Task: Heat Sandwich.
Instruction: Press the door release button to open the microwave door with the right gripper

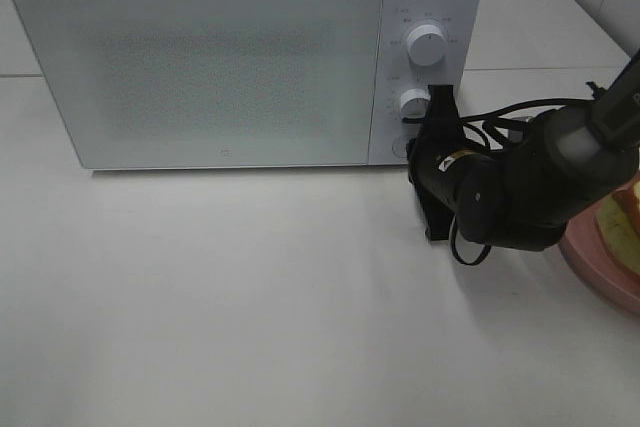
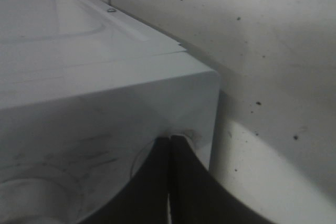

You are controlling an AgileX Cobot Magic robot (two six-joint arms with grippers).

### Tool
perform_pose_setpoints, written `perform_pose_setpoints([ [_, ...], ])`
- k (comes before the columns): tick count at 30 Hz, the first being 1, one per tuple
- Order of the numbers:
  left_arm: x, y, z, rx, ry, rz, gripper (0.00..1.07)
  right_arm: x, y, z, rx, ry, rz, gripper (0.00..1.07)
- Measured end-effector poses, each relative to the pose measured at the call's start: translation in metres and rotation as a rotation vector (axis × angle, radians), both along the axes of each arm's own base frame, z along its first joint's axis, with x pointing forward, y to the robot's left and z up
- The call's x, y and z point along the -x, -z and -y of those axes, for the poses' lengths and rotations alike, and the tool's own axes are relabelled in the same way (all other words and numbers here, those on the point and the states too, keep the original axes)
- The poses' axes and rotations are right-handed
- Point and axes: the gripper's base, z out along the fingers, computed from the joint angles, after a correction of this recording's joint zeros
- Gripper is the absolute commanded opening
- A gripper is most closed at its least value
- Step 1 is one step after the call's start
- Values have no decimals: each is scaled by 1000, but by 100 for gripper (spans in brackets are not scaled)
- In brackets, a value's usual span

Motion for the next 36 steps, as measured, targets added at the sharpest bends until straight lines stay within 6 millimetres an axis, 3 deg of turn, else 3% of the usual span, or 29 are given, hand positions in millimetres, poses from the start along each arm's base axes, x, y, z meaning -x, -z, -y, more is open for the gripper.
perform_pose_setpoints([
  [36,0,0,0,0,0,0,101,-4,-3,-5,-34,-9,5,1],
])
